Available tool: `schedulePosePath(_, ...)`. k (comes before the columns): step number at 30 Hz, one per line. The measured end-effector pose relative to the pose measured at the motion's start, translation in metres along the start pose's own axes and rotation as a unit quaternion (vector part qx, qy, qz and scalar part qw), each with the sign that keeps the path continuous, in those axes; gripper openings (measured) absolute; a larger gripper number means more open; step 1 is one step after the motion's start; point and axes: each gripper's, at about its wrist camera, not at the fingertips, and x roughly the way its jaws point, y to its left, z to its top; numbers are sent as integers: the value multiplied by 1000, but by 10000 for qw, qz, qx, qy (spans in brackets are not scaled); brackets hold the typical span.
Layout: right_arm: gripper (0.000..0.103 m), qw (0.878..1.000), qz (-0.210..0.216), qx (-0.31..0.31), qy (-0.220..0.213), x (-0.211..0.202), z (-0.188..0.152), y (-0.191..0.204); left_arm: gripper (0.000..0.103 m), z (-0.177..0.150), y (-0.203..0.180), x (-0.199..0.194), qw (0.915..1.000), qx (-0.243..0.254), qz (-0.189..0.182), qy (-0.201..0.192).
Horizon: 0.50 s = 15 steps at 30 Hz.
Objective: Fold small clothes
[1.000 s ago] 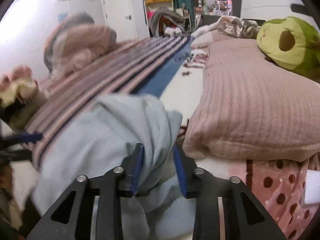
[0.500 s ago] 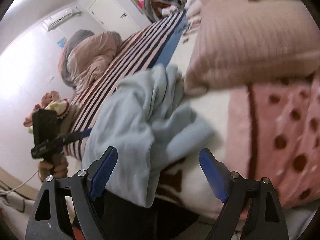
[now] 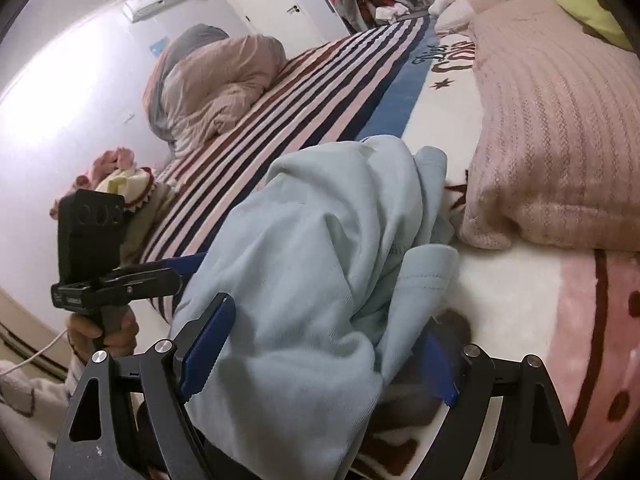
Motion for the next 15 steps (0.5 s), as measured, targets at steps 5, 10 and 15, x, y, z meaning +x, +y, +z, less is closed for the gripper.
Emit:
schedulePosePath(5,82,9993,-203,244,-186,-30,-12,-14,77,-3,0,-4,10000,66,55,4)
schedulePosePath(10,83,9963,-426,584,-455,-65,-34,-24,77,-4,-1,-8,10000,55,8,-57)
schedulePosePath(15,82,9970,-71,581,-500,-60,-41,-17,77,-3,-4,-7,10000,60,11,-43)
